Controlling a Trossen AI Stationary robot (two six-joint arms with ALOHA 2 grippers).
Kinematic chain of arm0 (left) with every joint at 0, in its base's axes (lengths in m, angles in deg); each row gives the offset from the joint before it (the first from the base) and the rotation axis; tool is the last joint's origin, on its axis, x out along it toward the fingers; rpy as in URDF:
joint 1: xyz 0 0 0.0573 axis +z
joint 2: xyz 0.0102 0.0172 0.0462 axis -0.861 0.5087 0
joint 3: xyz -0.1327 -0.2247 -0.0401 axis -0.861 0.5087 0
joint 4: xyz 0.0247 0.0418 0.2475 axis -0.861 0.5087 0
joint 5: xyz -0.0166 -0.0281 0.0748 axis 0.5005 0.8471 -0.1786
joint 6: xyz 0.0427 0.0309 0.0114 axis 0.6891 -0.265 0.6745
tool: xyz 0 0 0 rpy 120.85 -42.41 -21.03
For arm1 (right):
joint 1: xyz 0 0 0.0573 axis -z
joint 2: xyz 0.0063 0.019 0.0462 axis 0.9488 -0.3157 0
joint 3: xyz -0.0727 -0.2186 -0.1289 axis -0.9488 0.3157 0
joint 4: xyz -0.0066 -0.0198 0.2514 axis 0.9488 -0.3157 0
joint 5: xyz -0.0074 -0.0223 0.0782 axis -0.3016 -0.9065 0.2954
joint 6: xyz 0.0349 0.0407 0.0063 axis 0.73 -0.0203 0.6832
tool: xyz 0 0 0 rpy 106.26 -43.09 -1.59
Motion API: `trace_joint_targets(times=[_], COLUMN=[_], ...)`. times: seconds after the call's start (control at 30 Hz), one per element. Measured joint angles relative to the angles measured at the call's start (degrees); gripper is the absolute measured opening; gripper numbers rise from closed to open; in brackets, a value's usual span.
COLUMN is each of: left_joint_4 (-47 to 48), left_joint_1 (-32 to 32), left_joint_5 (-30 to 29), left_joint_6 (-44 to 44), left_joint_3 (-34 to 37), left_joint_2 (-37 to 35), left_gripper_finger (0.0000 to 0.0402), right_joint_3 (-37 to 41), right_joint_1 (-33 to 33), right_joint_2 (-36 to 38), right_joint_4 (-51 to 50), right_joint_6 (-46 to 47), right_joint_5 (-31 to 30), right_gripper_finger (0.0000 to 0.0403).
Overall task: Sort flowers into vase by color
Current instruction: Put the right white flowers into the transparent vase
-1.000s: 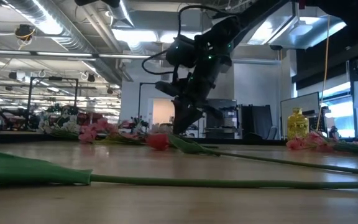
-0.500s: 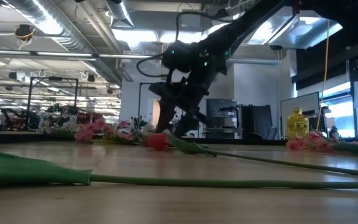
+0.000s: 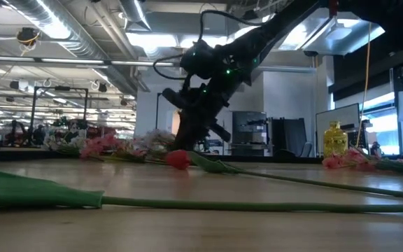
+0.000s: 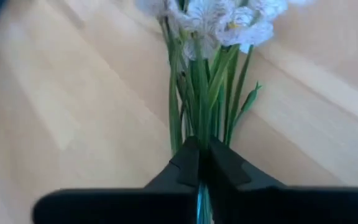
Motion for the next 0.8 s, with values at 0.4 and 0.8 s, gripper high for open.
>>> trace_joint_targets(times=[0.4,0.8], left_joint_4=[-5.7,-15.8], left_joint_1=[-7.2,-9.4], left_joint_5=[15.5,19.4], left_joint_6=[21.4,32.9], left_joint_3=[0.0,-0.1], left_joint_2=[-14.9,-16.7], left_gripper_finger=[0.0037,0.0037], right_joint_3=[0.0,1.5], right_joint_1=[-0.5,-13.0], right_joint_2=[23.2,42.0], right_joint_4=[4.4,5.5], right_joint_6=[-5.8,-18.1], right_joint_5=[-3.0,14.0], right_gripper_finger=[0.0007,0.0004])
